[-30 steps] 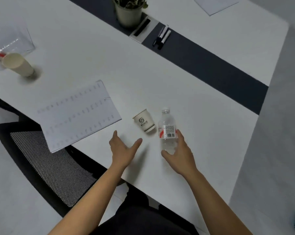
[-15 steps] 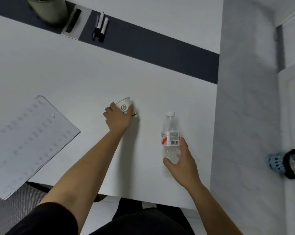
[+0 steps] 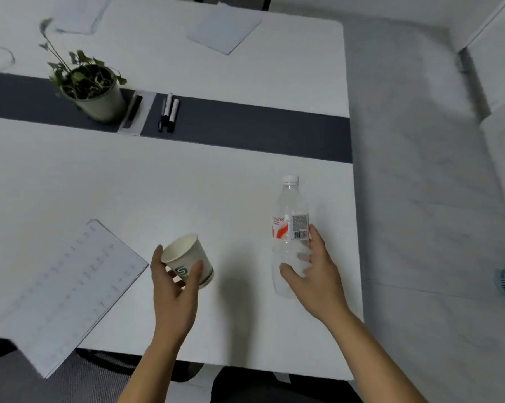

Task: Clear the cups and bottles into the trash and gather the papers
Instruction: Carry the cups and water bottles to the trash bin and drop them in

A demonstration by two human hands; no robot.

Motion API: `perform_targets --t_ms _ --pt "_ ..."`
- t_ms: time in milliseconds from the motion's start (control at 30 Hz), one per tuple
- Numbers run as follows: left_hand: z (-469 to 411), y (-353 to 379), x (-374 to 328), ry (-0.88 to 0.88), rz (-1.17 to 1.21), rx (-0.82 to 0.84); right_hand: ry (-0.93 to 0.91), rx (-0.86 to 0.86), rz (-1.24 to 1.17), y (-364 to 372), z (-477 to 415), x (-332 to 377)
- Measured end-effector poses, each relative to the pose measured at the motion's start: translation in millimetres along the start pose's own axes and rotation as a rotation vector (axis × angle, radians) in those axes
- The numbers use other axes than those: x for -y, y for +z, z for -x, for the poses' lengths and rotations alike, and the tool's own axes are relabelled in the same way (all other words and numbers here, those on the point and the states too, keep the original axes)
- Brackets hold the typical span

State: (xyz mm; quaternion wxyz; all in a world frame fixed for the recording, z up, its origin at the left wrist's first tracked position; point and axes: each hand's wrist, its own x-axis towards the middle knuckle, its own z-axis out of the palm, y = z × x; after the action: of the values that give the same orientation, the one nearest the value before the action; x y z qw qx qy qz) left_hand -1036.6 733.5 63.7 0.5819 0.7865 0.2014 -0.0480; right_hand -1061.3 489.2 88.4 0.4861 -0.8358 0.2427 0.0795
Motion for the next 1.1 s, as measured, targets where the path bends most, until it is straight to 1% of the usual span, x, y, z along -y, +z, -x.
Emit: perform_targets --t_ms 100,200,267,367,500,633,733,833,1000,1100 --pt "27.7 -4.5 -47.1 0.117 0.098 0.019 -0.097 -0.109 -0.093 -38.6 14.5 20.8" --pt "45.1 4.5 -83.2 0.260 0.120 0.109 -0.155 -0.231 -0.186 -78.6 37.3 25.7" --pt "53.1 17.7 -96.4 0.349 0.128 0.166 -0.156 -0.314 -0.232 -102.0 54.3 18.9" --pt "62.6 46.8 -105.0 0.385 0.136 0.279 -0.101 -0.439 -0.271 -128.0 83.4 -3.8" --pt "81.8 97.3 -114.4 0.431 0.059 0.445 -0.034 -0.599 -0.274 -153.3 126.6 -45.2" --pt "123.5 148.4 -134.5 0.540 0.034 0.525 0.013 -0.696 -0.304 -190.6 165.5 -87.3" --pt "174.6 188.3 -145.1 0.598 0.062 0.563 0.025 -0.755 -0.319 -227.0 191.1 -123.5" --pt "237.5 233.1 -140.6 0.641 0.074 0.587 0.028 -0.791 -0.343 -271.5 215.4 -167.8" --pt "347.4 317.3 -119.0 0.624 0.103 0.640 0.077 -0.832 -0.377 -357.3 255.5 -252.8" --pt "394.9 366.4 -114.3 0.646 0.060 0.690 0.082 -0.849 -0.381 -408.9 272.2 -295.0"
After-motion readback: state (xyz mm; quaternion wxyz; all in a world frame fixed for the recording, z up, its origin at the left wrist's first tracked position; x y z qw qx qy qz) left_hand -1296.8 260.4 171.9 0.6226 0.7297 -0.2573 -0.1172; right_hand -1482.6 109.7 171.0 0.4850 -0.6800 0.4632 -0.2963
